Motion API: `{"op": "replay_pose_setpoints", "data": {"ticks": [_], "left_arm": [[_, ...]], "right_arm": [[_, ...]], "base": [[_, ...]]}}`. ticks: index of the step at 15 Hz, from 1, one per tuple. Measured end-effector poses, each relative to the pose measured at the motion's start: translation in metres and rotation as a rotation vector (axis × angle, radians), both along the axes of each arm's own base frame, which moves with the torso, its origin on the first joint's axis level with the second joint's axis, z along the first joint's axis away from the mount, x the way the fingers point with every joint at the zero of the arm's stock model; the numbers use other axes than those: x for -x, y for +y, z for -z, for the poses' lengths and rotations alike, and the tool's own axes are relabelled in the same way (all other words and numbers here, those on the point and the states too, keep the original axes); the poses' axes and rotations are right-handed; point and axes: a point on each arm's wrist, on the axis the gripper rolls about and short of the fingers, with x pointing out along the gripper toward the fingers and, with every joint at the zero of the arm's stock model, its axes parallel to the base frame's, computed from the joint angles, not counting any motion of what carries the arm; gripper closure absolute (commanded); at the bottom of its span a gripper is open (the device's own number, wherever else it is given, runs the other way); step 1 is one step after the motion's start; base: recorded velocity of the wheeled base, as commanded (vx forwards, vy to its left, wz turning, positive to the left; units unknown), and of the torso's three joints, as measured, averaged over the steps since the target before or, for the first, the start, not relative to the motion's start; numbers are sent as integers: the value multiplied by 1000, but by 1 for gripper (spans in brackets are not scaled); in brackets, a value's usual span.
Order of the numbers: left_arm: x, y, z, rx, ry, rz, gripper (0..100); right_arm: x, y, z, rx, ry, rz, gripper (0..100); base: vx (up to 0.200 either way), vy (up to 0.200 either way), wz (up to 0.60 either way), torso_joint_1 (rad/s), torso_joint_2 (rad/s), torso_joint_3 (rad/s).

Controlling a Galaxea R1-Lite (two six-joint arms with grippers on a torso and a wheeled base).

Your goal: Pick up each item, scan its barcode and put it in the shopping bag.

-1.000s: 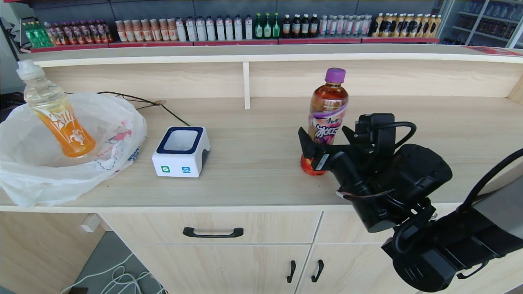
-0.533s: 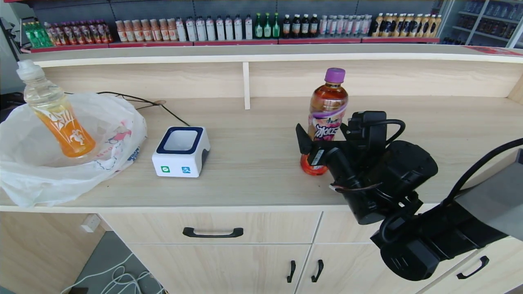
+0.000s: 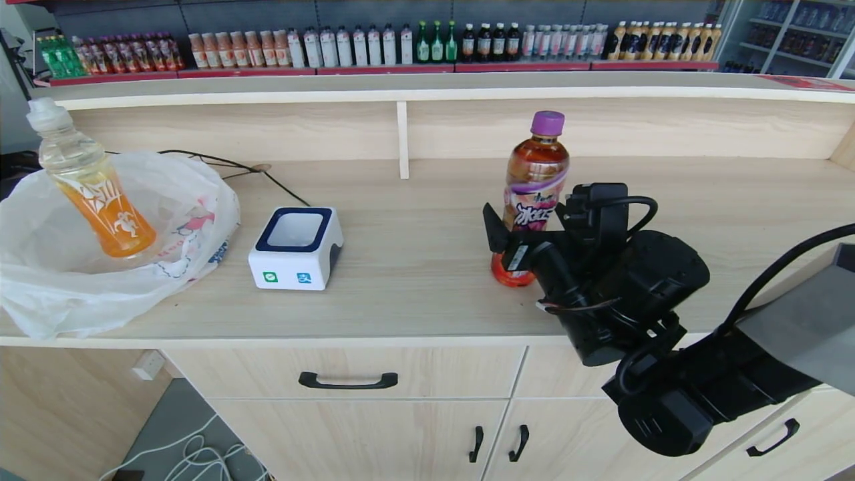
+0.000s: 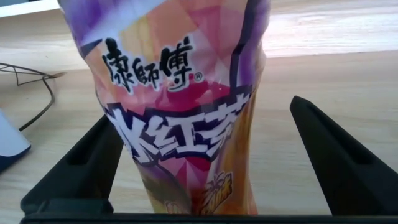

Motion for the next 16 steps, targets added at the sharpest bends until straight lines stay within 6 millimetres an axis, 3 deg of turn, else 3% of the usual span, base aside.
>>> {"op": "replay_pose_setpoints", "data": {"ticks": [7, 8, 16], "left_arm": [[0, 0, 0, 0, -1, 0, 0], [0, 0, 0, -1, -1, 0, 0], [0, 0, 0, -2, -2, 0, 0]], "right_arm": [[0, 0, -3, -6, -11, 1, 0], [0, 0, -4, -7, -12, 0, 100], [-2, 1, -9, -25, -27, 1, 100]], "base": [[0, 0, 0, 0, 0, 0], [0, 0, 0, 0, 0, 0], [0, 0, 0, 0, 0, 0]]}}
